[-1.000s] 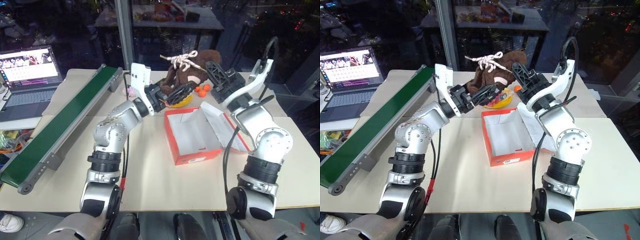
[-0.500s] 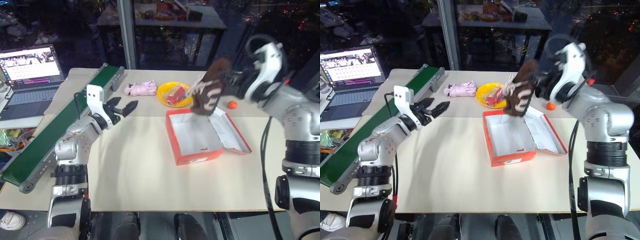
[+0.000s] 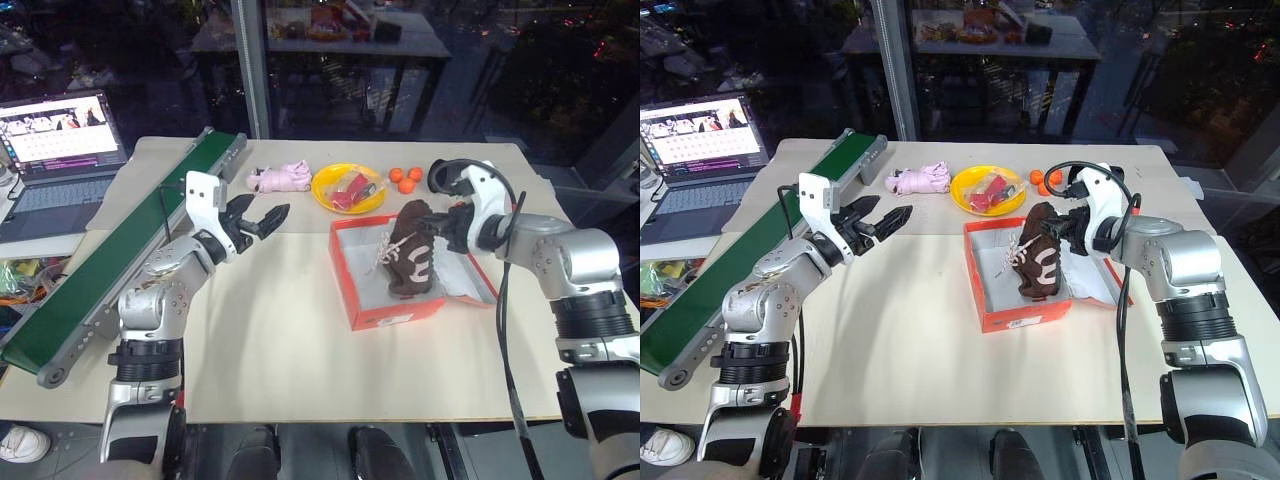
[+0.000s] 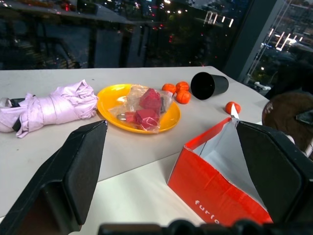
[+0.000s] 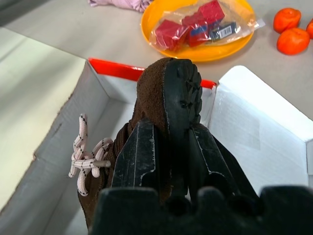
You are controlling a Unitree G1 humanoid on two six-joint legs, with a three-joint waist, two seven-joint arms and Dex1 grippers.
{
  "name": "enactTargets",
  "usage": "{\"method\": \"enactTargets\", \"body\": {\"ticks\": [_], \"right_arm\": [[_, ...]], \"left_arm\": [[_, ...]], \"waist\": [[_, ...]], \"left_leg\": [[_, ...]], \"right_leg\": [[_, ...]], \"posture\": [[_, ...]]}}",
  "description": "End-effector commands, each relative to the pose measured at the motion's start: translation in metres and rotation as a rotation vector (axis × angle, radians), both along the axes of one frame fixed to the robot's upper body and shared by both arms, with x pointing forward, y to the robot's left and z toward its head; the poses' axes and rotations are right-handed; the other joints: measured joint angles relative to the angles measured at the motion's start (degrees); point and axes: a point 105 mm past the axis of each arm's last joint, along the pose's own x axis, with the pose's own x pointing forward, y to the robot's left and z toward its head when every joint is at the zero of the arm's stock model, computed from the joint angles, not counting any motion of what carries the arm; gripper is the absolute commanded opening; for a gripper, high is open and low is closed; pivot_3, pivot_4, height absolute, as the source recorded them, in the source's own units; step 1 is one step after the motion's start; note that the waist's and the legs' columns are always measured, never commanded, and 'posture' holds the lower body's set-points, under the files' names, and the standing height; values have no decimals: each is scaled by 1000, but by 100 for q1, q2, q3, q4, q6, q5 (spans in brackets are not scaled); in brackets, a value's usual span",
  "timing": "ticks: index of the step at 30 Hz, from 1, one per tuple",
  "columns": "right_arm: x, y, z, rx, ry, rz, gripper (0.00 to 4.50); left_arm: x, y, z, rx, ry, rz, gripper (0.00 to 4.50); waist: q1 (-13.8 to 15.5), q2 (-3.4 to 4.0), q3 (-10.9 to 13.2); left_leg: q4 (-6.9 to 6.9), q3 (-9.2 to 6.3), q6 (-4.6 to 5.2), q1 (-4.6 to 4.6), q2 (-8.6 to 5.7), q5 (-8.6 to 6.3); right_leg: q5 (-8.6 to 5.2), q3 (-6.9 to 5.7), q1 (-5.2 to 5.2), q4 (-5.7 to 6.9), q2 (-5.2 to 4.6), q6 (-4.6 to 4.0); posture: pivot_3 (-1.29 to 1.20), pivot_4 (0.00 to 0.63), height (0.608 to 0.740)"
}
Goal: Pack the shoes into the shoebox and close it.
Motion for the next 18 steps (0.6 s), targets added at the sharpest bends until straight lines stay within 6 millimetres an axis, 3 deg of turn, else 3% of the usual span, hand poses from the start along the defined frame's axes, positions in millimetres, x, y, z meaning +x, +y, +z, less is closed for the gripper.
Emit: {"method": "enactTargets", "body": {"ticks": [1, 8, 13, 15, 18], "right_arm": [[5, 2, -9, -51, 11, 25, 369], [25, 5, -51, -220, 49, 55, 369], [37, 13, -62, -286, 31, 80, 369], [42, 19, -62, -296, 11, 82, 1342], [48, 25, -56, -297, -31, 84, 2165]], "left_arm": [[-7, -4, 13, -10, -54, -5, 4500], [-6, -4, 17, -1, -77, 17, 4500], [-8, -3, 19, -2, -83, 24, 4500], [-9, -3, 19, -1, -84, 25, 4500], [-10, -4, 19, -2, -84, 24, 4500]], "waist": [[-1, 0, 0], [-24, -5, -3], [-38, -13, -8], [-46, -14, -9], [-39, -14, -8]], "left_leg": [[1, 0, 0, 1, 0, 0], [4, 0, 0, 14, -1, 0], [5, 0, -1, 31, 0, 0], [5, -1, -1, 31, 0, 0], [4, -1, -1, 29, 0, 0]], "right_leg": [[0, 0, 2, 0, 0, 0], [1, 1, 12, 1, 1, 2], [-2, 1, 26, 2, 2, 11], [-1, 1, 27, 3, 2, 9], [3, 2, 22, 4, 2, 2]], "posture": [[0, 150, 740], [0, 150, 740], [0, 150, 740], [0, 150, 740], [0, 150, 740]]}}
